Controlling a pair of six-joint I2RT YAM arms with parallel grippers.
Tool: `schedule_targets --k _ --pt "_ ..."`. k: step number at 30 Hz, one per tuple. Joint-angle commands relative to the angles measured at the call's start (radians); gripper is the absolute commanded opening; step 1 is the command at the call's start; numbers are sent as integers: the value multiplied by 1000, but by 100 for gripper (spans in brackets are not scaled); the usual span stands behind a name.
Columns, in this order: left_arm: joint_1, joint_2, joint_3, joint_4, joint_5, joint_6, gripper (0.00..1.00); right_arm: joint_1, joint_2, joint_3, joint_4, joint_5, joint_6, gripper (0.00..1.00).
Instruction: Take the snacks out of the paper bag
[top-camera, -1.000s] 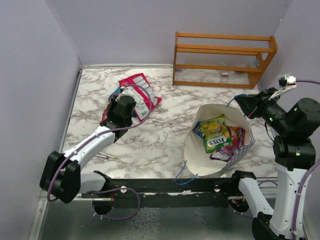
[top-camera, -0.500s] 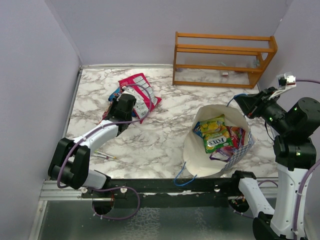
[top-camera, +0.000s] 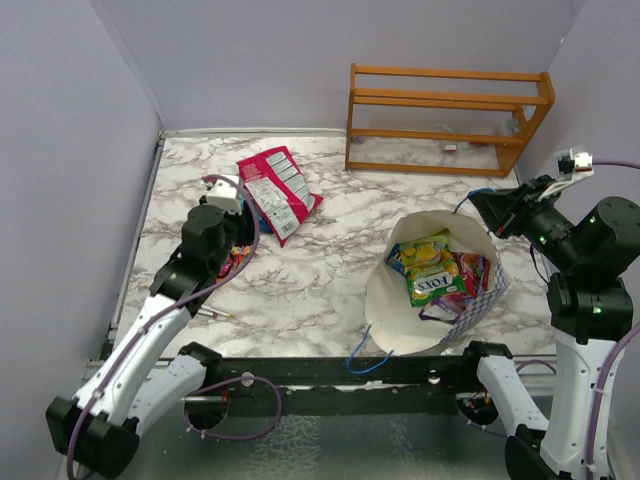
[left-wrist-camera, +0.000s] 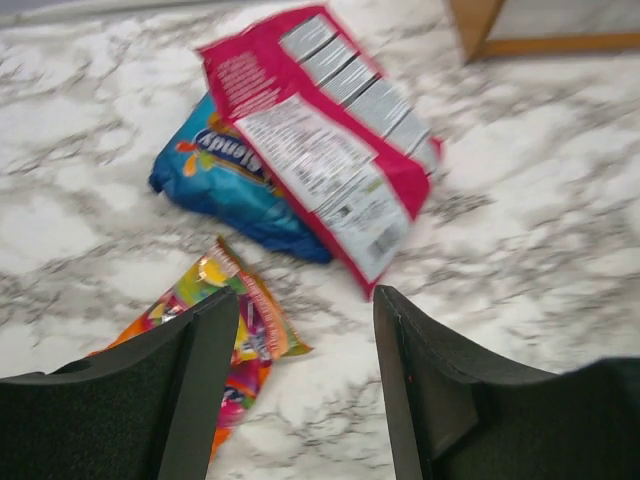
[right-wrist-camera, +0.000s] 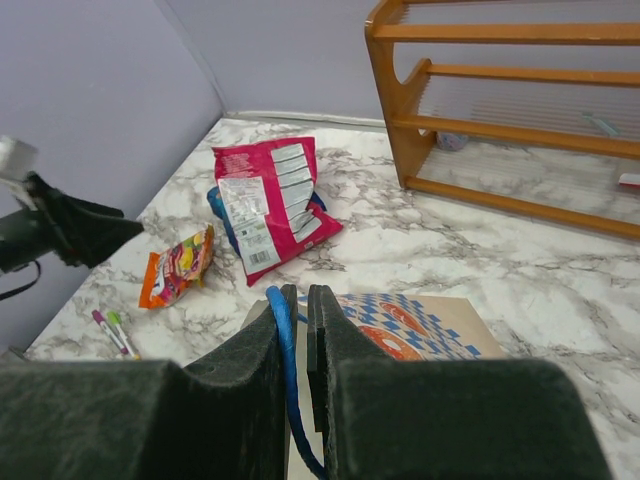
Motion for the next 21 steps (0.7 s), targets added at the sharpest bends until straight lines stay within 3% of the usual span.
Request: schedule_targets --k 1,5,12,17,21 --pt "0 -195 -26 -32 264 -172 58 7 -19 -7 18 -11 4 11" --pt "0 -276 -51 -40 381 -256 58 8 -24 -17 13 -3 -1 11" --pt "-4 -235 3 71 667 -432 51 8 -18 -8 12 -6 -2 11" --pt "-26 -240 41 177 673 -484 49 6 -22 -14 22 -38 8 11" --pt "-36 -235 37 195 667 -502 49 8 -25 -44 93 -171 54 11"
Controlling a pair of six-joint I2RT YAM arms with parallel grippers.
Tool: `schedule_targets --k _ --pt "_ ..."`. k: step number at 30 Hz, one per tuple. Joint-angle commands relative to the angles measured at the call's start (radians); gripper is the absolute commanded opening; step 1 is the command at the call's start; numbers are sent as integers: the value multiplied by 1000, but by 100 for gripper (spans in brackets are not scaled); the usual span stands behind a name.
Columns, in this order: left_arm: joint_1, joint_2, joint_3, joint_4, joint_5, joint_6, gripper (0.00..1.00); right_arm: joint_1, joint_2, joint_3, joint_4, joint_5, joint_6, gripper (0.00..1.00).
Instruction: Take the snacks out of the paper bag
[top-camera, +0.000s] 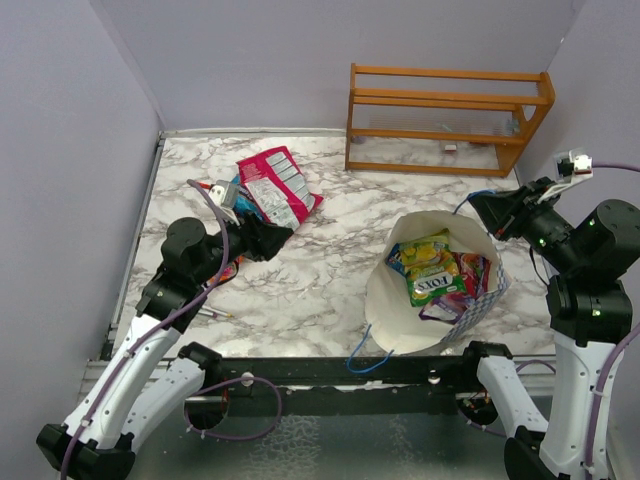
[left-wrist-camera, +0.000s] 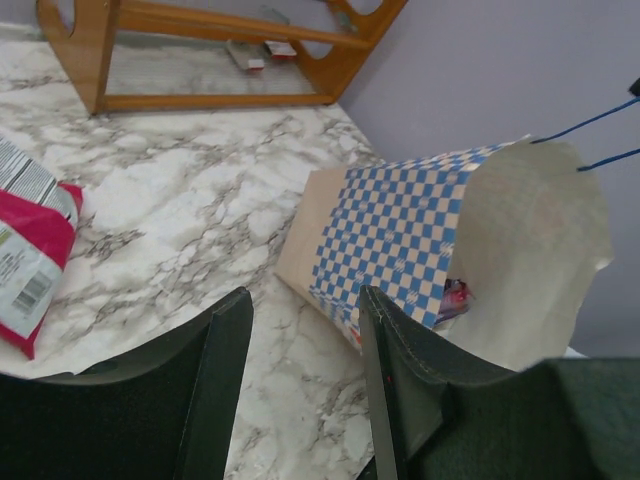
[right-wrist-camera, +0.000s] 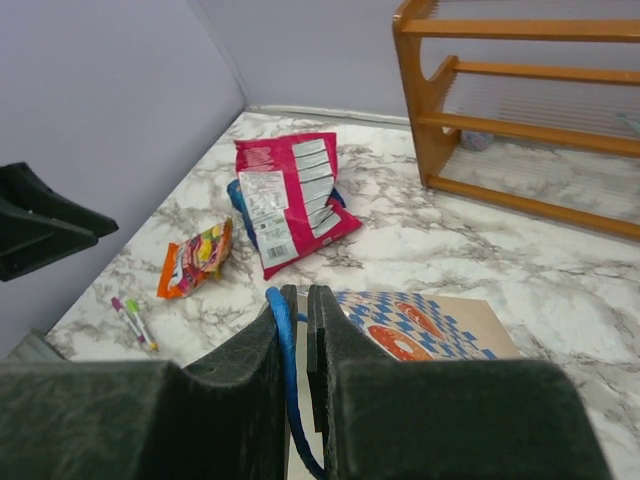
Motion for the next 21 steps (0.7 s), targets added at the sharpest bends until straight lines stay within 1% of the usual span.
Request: schedule_targets --k 1,3,6,11,13,16,19,21 --pt "-17 -12 25 103 55 -67 49 8 -13 -40 117 -195 70 11" --pt "-29 -16 6 131 65 -86 49 8 -14 -57 179 -303 116 10" --pt "-51 -29 -25 168 66 -95 49 8 -15 -66 218 -412 152 10" --pt "-90 -31 -47 216 87 -91 50 11 -33 -83 248 -496 162 9" --pt "-115 -28 -57 256 98 -106 50 16 -40 -97 250 -518 150 7" --pt "-171 -33 -80 322 99 -140 51 21 -43 -97 202 -489 95 7" --pt "-256 -47 -122 404 73 -184 51 21 -37 -87 137 -366 85 7" --pt "-325 -48 -136 412 26 -174 51 21 -38 -70 118 -285 85 7"
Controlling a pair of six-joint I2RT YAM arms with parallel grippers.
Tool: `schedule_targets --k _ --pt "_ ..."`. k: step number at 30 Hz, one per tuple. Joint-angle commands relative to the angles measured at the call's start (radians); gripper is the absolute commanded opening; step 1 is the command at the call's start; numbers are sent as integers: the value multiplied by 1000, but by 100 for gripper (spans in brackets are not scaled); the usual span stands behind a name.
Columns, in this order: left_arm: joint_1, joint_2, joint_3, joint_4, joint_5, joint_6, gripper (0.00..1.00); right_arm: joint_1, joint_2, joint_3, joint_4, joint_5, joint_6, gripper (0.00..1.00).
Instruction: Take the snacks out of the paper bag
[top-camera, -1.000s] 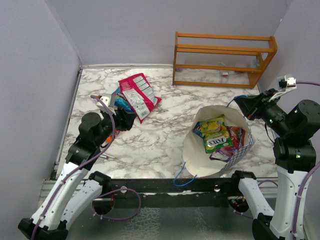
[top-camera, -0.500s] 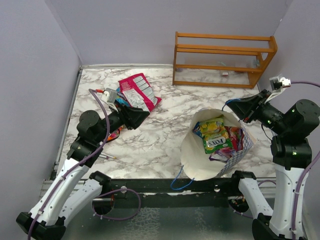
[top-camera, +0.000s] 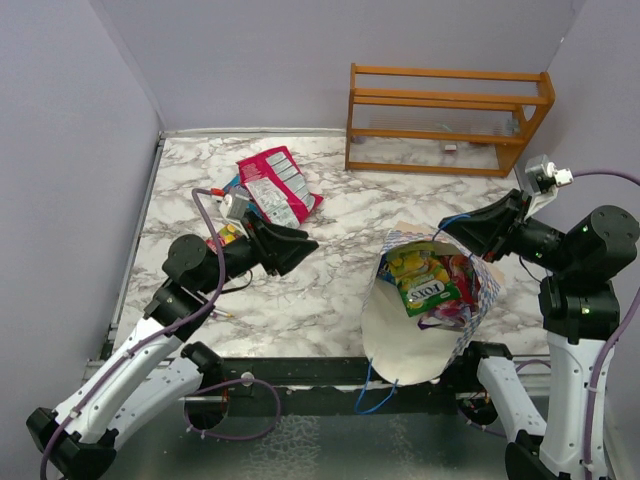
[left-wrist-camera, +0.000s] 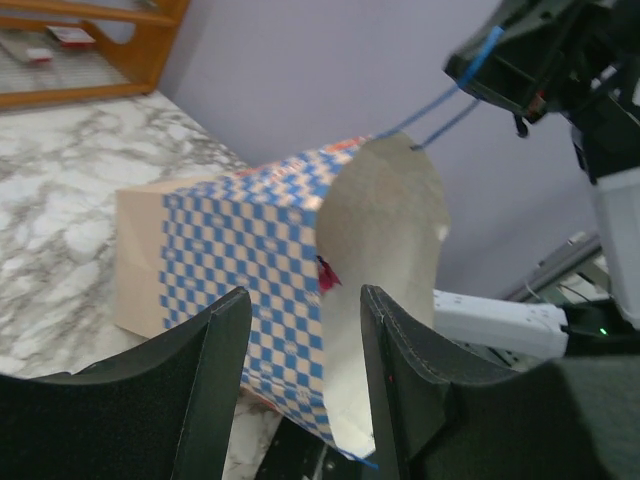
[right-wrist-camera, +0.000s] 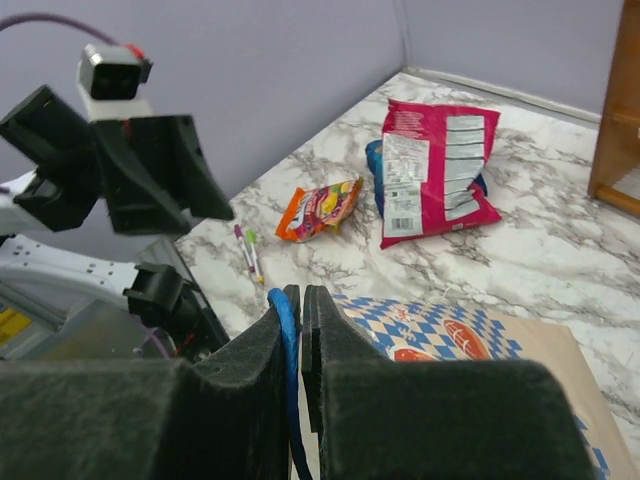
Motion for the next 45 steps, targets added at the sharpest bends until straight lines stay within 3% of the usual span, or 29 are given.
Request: schedule_targets --k 1,7,14,18,27,45 --pt "-133 -15 -33 105 -59 -18 51 8 -8 37 -44 173 -4 7" --pt "-333 68 28 82 -144 77 51 8 27 80 1 212 14 7" --pt "-774 290 223 -72 -471 525 55 8 29 116 7 221 10 7" --pt "-909 481 341 -162 -544 755 57 8 24 127 11 205 15 7" --pt "-921 771 413 -69 -587 1043 58 9 8 132 7 180 20 7" --pt "-825 1084 532 28 -540 1017 56 8 2 194 -6 205 25 7"
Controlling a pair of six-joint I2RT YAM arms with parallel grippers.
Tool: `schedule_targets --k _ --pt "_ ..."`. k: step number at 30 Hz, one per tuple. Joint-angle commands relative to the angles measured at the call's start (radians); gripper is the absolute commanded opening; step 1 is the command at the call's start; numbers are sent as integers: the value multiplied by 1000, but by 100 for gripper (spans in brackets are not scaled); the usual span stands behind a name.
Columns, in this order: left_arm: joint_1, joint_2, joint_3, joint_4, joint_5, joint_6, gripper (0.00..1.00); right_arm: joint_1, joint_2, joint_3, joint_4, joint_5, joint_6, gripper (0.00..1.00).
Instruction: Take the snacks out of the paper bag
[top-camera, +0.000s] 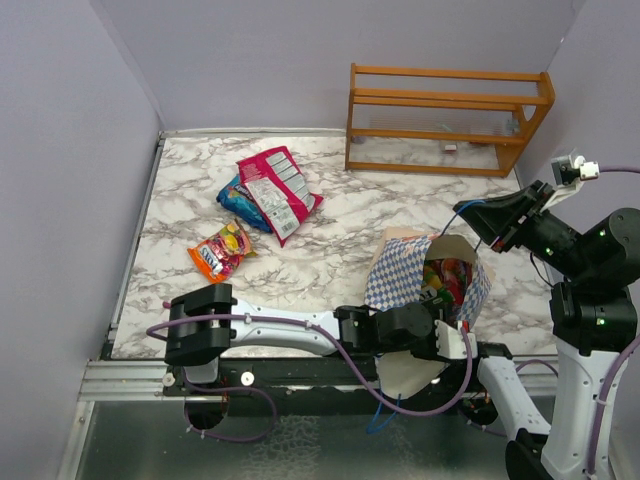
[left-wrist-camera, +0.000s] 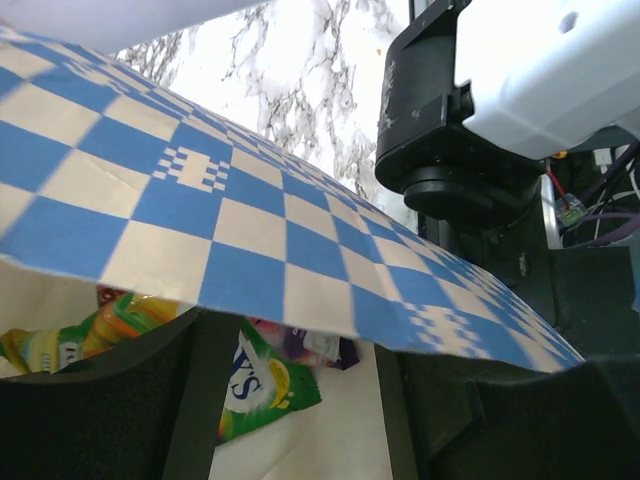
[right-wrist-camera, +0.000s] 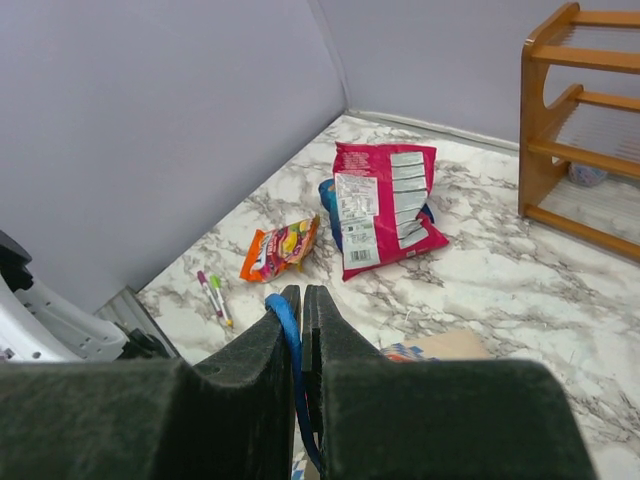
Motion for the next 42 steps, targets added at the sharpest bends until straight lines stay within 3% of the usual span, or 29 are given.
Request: schedule_targets --k 1,7,17,28,36,40,42 --pt "27 57 20 46 1 7 56 3 -10 74 62 11 10 7" --pt "62 122 37 46 3 8 50 4 -13 74 69 14 14 7" --pt "65 33 60 -9 -38 36 0 4 -19 34 22 131 -36 7" --pt "65 -141 81 -73 -71 41 0 4 -2 19 -35 308 -111 7" --pt "64 -151 90 -82 106 -27 0 3 -2 9 19 243 -84 7" --pt "64 -133 122 -126 223 79 5 4 8 27 20 210 -83 7" --pt "64 -122 131 -156 267 164 13 4 11 43 8 212 -91 7"
